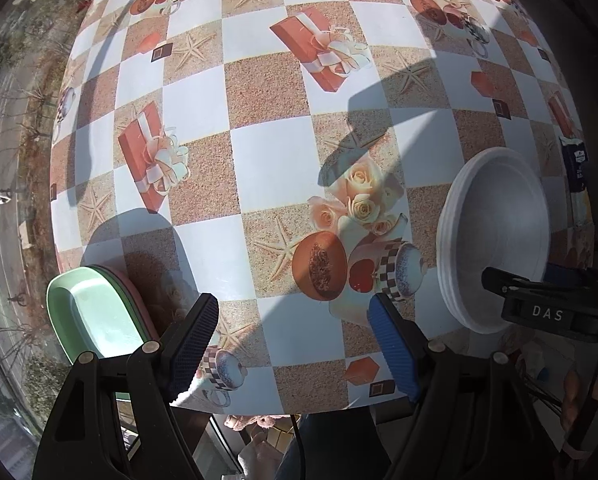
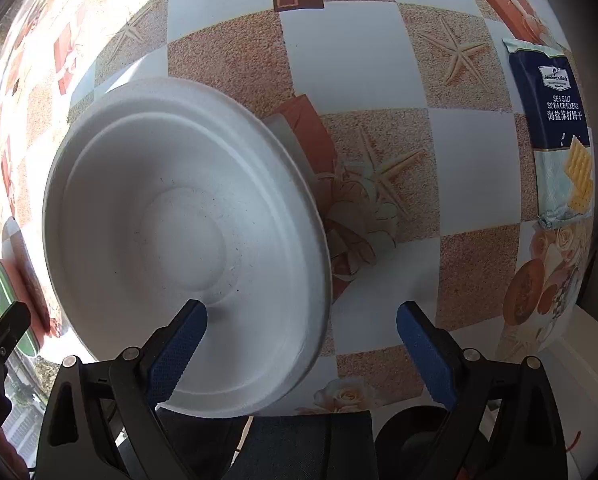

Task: Organize plates and bowls
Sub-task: 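Move the right tool to the rim of the stacked white bowls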

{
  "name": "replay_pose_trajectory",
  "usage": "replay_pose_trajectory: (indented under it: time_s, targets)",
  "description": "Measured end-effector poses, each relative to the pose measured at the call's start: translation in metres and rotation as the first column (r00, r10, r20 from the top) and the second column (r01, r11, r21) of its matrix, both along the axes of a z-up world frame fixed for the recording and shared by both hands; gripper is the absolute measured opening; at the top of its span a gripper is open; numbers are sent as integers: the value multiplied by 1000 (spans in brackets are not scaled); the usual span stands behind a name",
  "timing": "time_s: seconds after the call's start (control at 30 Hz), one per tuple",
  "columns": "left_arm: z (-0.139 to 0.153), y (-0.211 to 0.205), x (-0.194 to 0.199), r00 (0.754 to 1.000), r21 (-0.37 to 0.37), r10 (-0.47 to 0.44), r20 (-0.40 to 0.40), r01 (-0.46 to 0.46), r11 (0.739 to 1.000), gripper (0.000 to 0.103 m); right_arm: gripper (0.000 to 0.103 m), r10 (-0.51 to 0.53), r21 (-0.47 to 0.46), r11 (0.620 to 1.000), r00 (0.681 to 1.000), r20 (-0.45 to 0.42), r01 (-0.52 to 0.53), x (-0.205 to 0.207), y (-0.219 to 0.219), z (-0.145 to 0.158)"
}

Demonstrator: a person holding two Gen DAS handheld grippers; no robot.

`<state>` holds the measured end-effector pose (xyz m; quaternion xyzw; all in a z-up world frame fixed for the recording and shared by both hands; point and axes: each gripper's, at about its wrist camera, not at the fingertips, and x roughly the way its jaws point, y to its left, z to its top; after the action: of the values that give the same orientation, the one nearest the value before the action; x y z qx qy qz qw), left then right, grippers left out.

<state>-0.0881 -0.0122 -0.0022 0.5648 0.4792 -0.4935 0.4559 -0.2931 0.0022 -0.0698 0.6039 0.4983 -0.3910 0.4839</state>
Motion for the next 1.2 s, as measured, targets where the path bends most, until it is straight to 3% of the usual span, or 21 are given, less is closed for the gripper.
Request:
replay_pose_trajectory:
  time_s: [0.4,0.87,1.2]
  targets:
    - [1,-9,-56,991,-47,-128,-39,126,991,81,96,-52,-60,997,998,29,53,-24,-1,9]
    - [-31,-31,-88,994,-9,-106,-19,106,994,81,96,-96,-56,994,994,46,99,-85,-15,2]
    - [-58,-29,-87,996,12,-88,-6,88,996,81,96,-65,-50,997,997,34,67,-72,-16,-7]
